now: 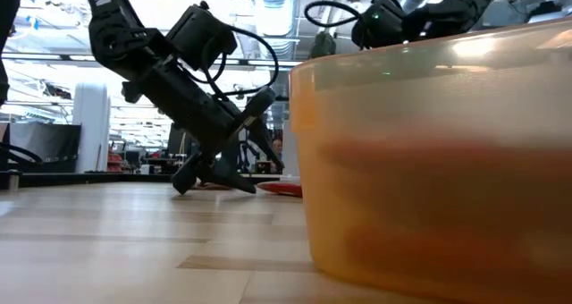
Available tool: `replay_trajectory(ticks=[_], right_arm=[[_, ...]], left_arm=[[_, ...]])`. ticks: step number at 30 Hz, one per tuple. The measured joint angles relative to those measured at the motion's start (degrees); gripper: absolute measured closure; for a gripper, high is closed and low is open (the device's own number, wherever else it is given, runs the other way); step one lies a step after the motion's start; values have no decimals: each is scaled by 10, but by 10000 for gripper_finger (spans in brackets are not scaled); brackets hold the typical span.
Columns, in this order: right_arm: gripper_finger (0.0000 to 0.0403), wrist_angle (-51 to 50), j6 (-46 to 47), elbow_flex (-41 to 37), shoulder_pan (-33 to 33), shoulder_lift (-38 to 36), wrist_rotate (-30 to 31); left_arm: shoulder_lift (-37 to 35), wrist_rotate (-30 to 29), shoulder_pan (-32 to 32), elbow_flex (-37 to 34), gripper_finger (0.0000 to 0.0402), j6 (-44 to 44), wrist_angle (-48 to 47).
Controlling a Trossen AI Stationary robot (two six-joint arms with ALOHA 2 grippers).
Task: Sort popcorn bags into baskets
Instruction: Put the red popcorn bag into the orange container
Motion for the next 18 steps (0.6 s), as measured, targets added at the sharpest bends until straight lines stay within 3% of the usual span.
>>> replay_trajectory(ticks=[6, 18], right_arm=[[380, -117, 6, -1, 22, 2, 22], [384, -21, -8, 28, 55, 125, -23]], left_arm=[[2, 1, 3, 0, 145, -13, 1], [3, -12, -4, 0, 145, -26, 9]])
